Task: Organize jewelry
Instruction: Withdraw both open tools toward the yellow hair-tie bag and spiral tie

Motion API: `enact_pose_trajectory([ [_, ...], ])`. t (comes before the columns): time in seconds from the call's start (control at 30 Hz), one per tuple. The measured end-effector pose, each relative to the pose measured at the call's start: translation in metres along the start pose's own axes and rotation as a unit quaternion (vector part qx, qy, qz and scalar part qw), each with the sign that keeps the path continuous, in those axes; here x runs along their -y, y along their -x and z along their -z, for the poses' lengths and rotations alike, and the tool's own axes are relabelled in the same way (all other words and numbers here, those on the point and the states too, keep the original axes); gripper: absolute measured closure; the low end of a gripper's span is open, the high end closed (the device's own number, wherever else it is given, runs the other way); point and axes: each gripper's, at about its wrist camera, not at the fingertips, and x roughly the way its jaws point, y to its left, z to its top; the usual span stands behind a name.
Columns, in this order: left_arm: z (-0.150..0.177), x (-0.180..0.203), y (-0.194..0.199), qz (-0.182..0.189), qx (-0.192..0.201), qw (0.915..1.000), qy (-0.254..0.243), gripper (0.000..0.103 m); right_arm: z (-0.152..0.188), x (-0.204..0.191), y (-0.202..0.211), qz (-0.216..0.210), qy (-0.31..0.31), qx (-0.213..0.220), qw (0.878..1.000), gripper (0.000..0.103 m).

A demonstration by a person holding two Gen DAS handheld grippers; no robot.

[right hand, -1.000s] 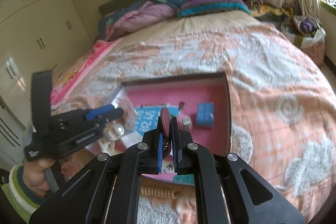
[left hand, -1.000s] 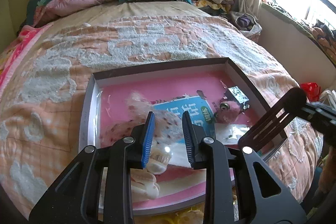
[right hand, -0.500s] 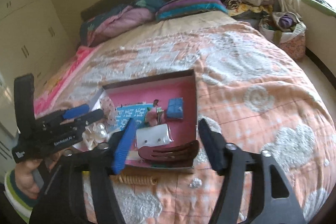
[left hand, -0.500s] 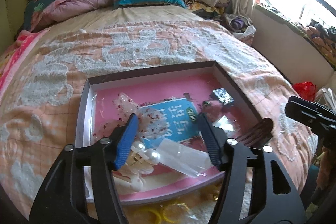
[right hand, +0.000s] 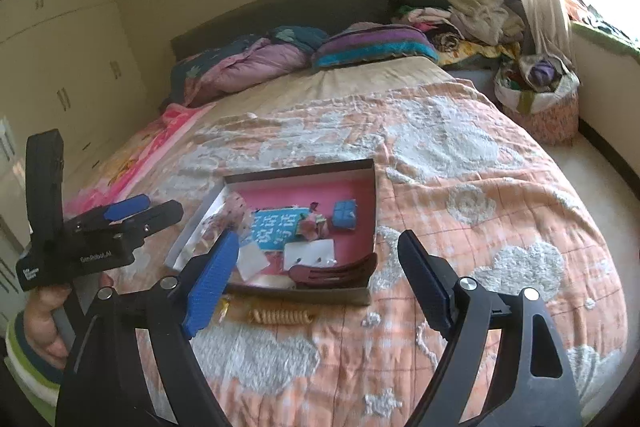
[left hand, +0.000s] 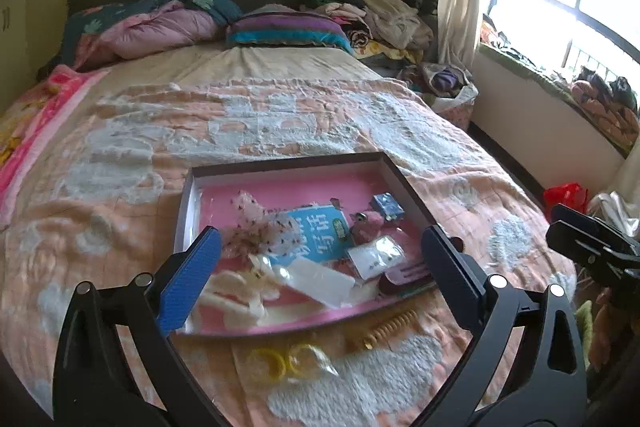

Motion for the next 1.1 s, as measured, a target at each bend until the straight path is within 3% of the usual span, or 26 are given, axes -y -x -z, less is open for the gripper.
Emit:
enact_pose_trajectory([
  [0.57,0.046,-0.008,0.03,-0.039,-0.022,0.999,0.004,0.01,0.033,-0.037,0.029,-0.009,0.063,-0.014,0.998,0.02],
  [0.7,0.055,-0.009,0.028,-0.048,-0.031,0.9984,0.002,0.01,0.04,-0.042,0.028,-0.012,0.074,-0.017,0.997,0.02],
  [0.8,0.064,-0.012,0.024,-0.057,-0.041,0.9976,0.001,0.01,0.046,-0.046,0.024,-0.014,0.079,-0.02,0.997,0.011],
  [1.1,0.092,-0.036,-0.011,-0.08,-0.096,0.9919,0.024,0.01,0.064,-0.044,-0.01,-0.011,0.084,-0.06,0.995,0.011],
])
